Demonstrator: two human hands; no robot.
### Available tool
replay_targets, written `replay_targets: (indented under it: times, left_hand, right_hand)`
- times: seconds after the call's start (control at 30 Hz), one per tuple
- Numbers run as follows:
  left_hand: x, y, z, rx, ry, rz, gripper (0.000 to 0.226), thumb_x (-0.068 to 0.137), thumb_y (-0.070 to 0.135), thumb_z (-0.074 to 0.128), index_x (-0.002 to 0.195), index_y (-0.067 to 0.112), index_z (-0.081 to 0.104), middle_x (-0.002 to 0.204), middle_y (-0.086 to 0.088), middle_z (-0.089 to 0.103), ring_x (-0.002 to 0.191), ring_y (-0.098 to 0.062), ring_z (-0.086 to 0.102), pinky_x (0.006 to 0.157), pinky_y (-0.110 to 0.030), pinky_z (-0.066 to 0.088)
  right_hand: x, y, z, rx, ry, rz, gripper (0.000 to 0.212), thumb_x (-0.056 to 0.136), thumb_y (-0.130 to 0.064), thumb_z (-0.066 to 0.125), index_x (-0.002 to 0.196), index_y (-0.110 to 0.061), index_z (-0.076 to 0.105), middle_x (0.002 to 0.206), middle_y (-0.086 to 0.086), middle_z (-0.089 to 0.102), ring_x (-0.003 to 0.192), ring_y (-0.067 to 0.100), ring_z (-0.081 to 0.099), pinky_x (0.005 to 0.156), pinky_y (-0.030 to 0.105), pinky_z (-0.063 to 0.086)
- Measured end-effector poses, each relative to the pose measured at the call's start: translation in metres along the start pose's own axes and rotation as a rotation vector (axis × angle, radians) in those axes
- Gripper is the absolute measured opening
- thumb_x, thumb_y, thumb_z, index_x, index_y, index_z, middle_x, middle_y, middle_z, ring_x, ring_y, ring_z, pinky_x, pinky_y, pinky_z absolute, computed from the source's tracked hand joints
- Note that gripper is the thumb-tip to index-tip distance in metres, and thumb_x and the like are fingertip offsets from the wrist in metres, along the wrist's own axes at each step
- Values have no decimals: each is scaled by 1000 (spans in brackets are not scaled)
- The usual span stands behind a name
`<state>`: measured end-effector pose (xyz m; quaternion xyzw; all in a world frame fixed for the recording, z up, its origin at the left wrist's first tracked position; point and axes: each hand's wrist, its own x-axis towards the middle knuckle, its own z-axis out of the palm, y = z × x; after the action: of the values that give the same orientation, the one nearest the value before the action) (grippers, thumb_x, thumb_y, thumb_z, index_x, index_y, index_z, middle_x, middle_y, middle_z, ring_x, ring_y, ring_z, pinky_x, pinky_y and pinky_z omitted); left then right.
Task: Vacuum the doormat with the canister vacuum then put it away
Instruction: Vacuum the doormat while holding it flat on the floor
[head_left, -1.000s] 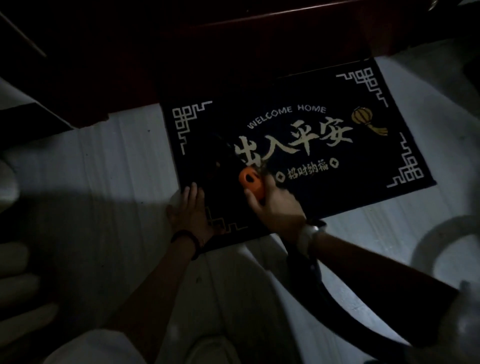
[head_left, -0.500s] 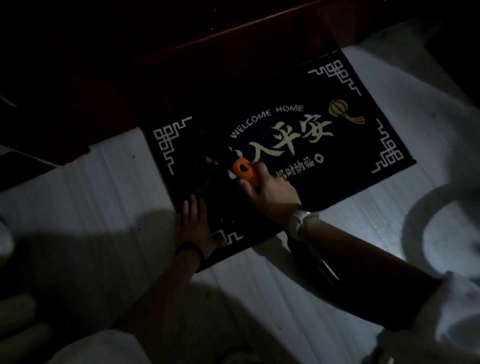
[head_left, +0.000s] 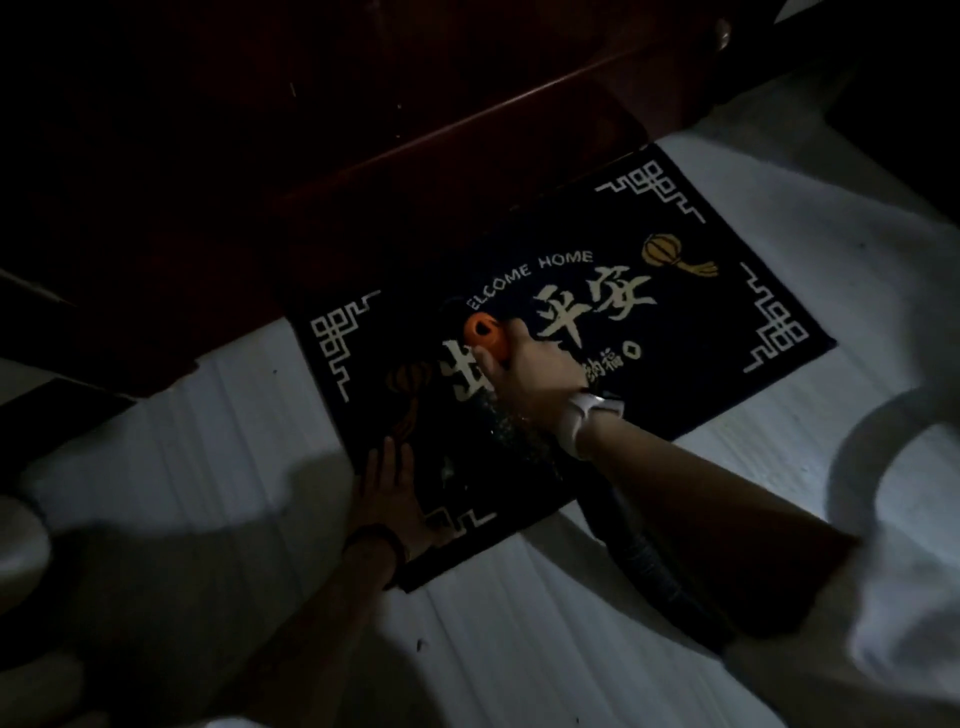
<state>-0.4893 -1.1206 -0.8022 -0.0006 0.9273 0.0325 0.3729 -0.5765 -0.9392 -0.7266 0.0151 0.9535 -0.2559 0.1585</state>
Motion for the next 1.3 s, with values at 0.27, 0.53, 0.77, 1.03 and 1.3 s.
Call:
replay_targets:
  times: [0.27,0.53,0.77,1.03,1.3]
  left_hand:
    - [-19,0,-60,-202,-162,-28,92,87,52,53,148,23,-8,157,0,-15,145,-22,-9,119,-37,9]
    - [2,-10,-61,-94,-91,35,95,86,52,54,148,19,-9,156,-4,-19,144,-23,-13,120,-36,6]
    - [35,-19,-36,-30,28,45,124,69,65,65,145,14,-20,152,-14,-28,141,-30,-24,116,-42,-7]
    - [37,-27,-31,19,71,110,122,70,68,61,146,16,-19,152,-14,-26,141,-30,-22,117,-41,-5]
    - [39,-33,-26,111,106,173,120,69,74,53,146,15,-18,153,-15,-24,142,-33,-20,116,-46,-7]
  right_hand:
    - [-123,67,-7,-5,-153,62,47,93,-52,36,131,-26,31,97,5,64,78,23,62,60,29,43]
    - [-87,43,-12,31,31,11,51,92,-54,37,133,-25,31,98,9,66,86,28,63,66,29,41]
    - [-112,51,27,35,-11,140,54,92,-52,39,137,-26,27,106,9,65,88,27,64,70,33,48]
    - [-66,40,-4,188,125,173,47,92,-49,41,132,-25,34,85,-2,59,65,14,59,58,28,51]
    - [37,32,-30,438,314,307,43,95,-41,42,124,-10,47,99,5,54,86,19,54,70,24,38]
